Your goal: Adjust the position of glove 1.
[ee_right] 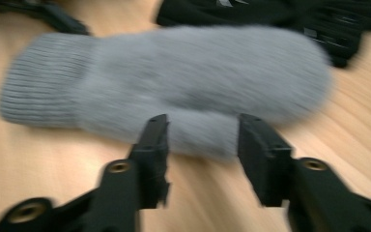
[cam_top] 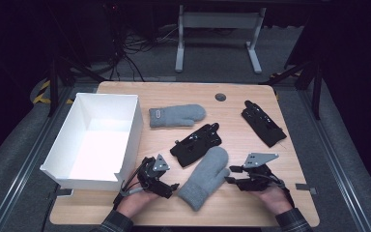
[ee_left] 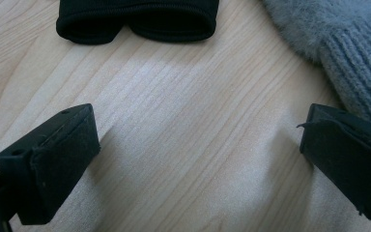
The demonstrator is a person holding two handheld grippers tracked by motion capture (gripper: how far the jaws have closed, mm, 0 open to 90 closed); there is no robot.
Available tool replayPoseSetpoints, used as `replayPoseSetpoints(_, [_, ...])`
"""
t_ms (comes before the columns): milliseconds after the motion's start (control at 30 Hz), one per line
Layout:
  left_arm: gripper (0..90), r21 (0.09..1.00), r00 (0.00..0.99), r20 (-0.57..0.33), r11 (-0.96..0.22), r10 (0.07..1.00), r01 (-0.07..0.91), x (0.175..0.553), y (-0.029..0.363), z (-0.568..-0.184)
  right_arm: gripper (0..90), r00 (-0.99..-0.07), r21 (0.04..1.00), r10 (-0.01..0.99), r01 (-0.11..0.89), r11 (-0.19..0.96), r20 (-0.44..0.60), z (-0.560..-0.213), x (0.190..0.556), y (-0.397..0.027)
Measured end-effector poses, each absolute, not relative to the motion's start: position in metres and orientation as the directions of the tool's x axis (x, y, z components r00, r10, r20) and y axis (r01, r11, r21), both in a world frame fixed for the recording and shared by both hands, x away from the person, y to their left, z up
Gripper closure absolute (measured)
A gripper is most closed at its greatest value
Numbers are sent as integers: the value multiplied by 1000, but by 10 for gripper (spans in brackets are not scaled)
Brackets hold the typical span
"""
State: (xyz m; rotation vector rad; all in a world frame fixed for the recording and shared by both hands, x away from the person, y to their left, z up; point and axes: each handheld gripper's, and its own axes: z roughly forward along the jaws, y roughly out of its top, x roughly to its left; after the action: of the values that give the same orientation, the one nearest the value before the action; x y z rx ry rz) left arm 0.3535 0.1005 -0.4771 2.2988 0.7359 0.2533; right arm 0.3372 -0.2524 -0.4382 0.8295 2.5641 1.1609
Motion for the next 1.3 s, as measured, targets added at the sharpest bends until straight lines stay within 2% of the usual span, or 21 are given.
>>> replayPoseSetpoints(33, [23,676,820,-25,-594,573,436,353,100,-477,499,-820,742,570,407,532,42,-438,337,-252])
replayPoseSetpoints(233, [62,641,796,-28,-600,605,479,355,97,-470,354,-772,738,635,438,513,16,-449,342,-285])
replayPoseSetpoints(600, [122,644,791,-44,-588,610,489,366,82,-452,223,-721,731,693,482,484,16,-465,344,-313])
replayPoseSetpoints(967, [204,654,790,-37,-583,612,483,391,63,-434,184,-702,738,711,467,487,-26,-469,344,-320])
replayPoseSetpoints(1300, [410,677,760,24,-570,650,466,433,55,-419,179,-699,737,714,471,484,-22,-469,344,-321])
